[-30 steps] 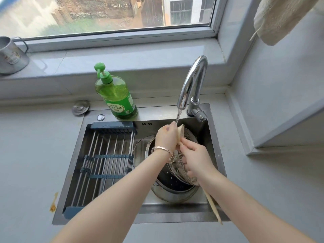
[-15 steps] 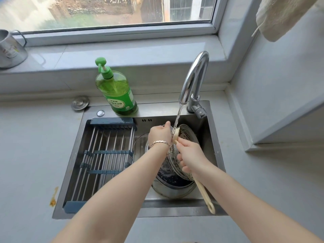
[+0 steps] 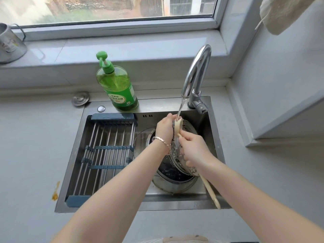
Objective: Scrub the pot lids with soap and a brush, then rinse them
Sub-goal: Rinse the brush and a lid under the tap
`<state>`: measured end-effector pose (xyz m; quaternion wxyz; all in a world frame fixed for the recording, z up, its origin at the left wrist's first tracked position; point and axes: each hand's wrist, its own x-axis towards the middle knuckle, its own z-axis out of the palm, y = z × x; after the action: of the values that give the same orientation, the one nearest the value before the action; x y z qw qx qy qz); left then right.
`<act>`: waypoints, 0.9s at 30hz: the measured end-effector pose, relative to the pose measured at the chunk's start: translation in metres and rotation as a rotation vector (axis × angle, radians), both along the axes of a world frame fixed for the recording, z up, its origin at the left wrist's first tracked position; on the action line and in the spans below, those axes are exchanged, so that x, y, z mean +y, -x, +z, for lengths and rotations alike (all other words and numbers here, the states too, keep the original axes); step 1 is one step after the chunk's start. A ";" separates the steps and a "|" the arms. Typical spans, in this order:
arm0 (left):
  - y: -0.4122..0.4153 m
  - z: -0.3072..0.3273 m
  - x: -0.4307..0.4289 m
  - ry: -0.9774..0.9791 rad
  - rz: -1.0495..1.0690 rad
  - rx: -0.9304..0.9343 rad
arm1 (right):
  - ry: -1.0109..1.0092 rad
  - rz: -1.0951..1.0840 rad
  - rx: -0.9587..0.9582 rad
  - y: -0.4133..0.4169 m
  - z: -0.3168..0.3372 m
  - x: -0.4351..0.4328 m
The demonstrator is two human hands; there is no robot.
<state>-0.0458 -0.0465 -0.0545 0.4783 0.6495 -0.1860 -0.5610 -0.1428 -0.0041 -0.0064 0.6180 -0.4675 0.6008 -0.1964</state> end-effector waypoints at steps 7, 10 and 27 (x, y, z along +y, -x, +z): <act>0.012 0.010 0.013 0.048 0.052 -0.342 | -0.029 -0.071 -0.109 -0.009 -0.007 -0.006; -0.004 0.011 0.001 -0.153 -0.013 -0.409 | 0.135 0.098 0.023 -0.011 -0.010 0.006; 0.002 -0.031 0.030 -0.374 -0.517 -0.651 | 0.282 0.313 0.641 0.079 -0.085 -0.004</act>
<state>-0.0476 -0.0168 -0.0850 0.1136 0.7995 -0.3782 -0.4526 -0.2222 -0.0077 -0.0911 0.3510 -0.6716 0.6521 -0.0243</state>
